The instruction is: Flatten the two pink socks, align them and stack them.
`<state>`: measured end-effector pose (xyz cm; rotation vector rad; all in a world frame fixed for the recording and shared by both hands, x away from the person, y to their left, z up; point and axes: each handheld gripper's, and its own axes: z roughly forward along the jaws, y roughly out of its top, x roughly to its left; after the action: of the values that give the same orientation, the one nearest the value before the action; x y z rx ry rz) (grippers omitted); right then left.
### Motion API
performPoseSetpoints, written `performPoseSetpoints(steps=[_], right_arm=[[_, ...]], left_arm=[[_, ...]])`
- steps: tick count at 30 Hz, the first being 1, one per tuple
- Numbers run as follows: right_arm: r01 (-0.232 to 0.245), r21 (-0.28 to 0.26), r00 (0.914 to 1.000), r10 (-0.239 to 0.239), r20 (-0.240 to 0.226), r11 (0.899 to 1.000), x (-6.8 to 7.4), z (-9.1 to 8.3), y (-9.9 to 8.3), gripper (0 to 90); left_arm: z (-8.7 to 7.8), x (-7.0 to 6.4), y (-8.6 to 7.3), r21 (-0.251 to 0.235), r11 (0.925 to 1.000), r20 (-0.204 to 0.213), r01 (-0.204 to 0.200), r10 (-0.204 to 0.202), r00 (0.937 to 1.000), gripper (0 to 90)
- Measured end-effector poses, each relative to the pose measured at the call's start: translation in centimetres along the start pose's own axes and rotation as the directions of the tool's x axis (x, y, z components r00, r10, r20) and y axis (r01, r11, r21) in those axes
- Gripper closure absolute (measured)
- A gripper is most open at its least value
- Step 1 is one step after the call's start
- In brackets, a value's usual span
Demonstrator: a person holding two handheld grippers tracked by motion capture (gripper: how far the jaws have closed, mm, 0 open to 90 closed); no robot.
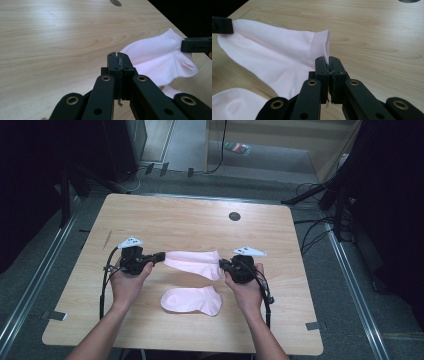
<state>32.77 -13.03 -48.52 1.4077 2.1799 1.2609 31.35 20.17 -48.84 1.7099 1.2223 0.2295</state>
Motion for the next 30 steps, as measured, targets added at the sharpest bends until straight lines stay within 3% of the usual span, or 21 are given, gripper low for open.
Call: performPoseSetpoints(steps=[3, 6, 8, 11, 16, 21, 24, 30], right_arm=[[0.007, -0.006, 1.0, -0.007, -0.004, 1.0, 0.2, -1.3, -0.3, 87.4], [-0.006, -0.01, 0.9999, 0.006, -0.01, 1.0, 0.1, -2.3, -0.9, 87.6], [0.005, -0.018, 0.9999, -0.004, 0.015, 1.0, 0.0, -3.2, -1.5, 88.0], [-0.014, -0.019, 0.9999, 0.014, -0.006, 1.0, -0.1, -3.9, -2.1, 88.1], [-0.012, 0.003, 0.9987, 0.012, -0.049, 1.0, 1.0, -4.1, -3.0, 87.9], [-0.019, 0.044, 0.9934, 0.024, -0.112, 0.999, 2.1, -4.1, -3.9, 87.8], [-0.004, 0.072, 0.9932, 0.013, -0.116, 0.997, 2.5, -4.0, -4.2, 87.8], [-0.034, 0.108, 0.9904, 0.048, -0.13, 0.994, 2.3, -4.0, -5.1, 87.7]], left_arm=[[-1.0, -0.7, -0.7, -0.008, 1.0, 0.018, 0.004, -0.004, 0.9998, 90.0], [-2.0, -1.3, -1.5, -0.012, 0.9998, 0.008, -0.019, 0.019, 0.9998, 90.0], [-2.5, -1.3, -1.8, -0.014, 0.9999, 0.019, -0.009, 0.01, 0.9998, 90.0], [-3.1, -1.5, -2.3, -0.022, 0.9997, 0.036, 0.011, -0.011, 0.9993, 90.0], [-3.4, -3.1, -3.7, -0.006, 0.9998, 0.045, -0.019, 0.019, 0.9988, 90.0], [-3.8, -3.7, -5.0, 0.009, 0.9999, 0.064, 0.009, -0.009, 0.9979, 90.0], [-3.7, -4.0, -5.8, 0.033, 0.9994, 0.073, 0.014, -0.017, 0.9972, 90.0], [-3.9, -3.9, -6.5, 0.058, 0.9981, 0.07, 0.023, -0.027, 0.9972, 90.0]])
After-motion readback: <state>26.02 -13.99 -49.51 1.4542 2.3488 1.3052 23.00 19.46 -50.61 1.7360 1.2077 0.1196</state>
